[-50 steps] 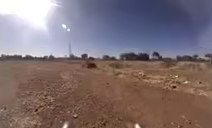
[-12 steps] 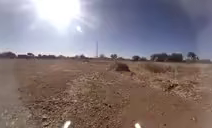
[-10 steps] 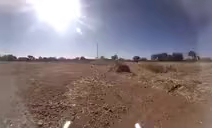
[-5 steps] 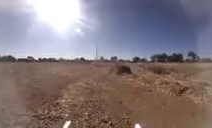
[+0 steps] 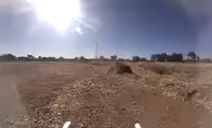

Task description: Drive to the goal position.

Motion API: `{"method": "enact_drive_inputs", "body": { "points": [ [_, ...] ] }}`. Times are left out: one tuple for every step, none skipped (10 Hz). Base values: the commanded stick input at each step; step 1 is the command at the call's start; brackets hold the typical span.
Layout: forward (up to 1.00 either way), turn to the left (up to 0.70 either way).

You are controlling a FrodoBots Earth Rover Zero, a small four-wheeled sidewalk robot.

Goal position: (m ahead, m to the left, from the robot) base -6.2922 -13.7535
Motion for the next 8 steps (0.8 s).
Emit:
{"method": "enact_drive_inputs", "body": {
  "points": [
    [0.50, 0.00],
    [0.50, 0.00],
    [0.50, 0.00],
    [0.50, 0.00],
    [0.50, 0.00],
    [0.50, 0.00],
    [0.50, 0.00],
    [0.50, 0.00]
  ]
}}
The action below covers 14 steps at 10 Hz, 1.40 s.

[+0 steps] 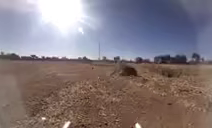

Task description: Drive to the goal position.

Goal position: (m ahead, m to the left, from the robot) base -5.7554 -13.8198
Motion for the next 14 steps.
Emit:
{"method": "enact_drive_inputs", "body": {
  "points": [
    [0.50, 0.00],
    [0.50, 0.00],
    [0.50, 0.00],
    [0.50, 0.00],
    [0.50, 0.00],
    [0.50, 0.00],
    [0.50, 0.00],
    [0.50, 0.00],
    [0.50, 0.00],
    [0.50, 0.00],
    [0.50, 0.00],
    [0.50, 0.00],
    [0.50, 0.00],
    [0.50, 0.00]
  ]
}}
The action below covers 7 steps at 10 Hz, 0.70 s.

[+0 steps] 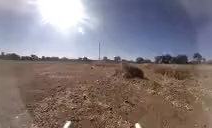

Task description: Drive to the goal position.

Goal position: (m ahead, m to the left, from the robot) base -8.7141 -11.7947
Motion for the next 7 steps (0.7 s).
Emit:
{"method": "enact_drive_inputs", "body": {
  "points": [
    [0.50, 0.00],
    [0.50, 0.00],
    [0.50, 0.00],
    [0.50, 0.29],
    [0.50, 0.50],
    [0.50, 0.37],
    [0.50, 0.00]
  ]
}}
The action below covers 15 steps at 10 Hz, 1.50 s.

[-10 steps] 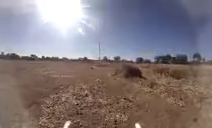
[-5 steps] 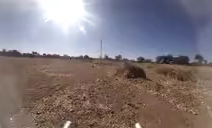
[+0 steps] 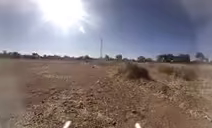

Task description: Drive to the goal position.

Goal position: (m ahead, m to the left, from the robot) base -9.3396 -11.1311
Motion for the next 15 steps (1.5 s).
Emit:
{"method": "enact_drive_inputs", "body": {
  "points": [
    [0.50, 0.00],
    [0.50, 0.00],
    [0.50, 0.00],
    [0.50, 0.00],
    [0.50, 0.00],
    [0.50, 0.00],
    [0.50, 0.00],
    [0.50, 0.00],
    [0.50, 0.00],
    [0.50, 0.00],
    [0.50, 0.00],
    [0.50, 0.00],
    [0.50, 0.00],
    [0.50, 0.00],
    [0.50, 0.00]
  ]
}}
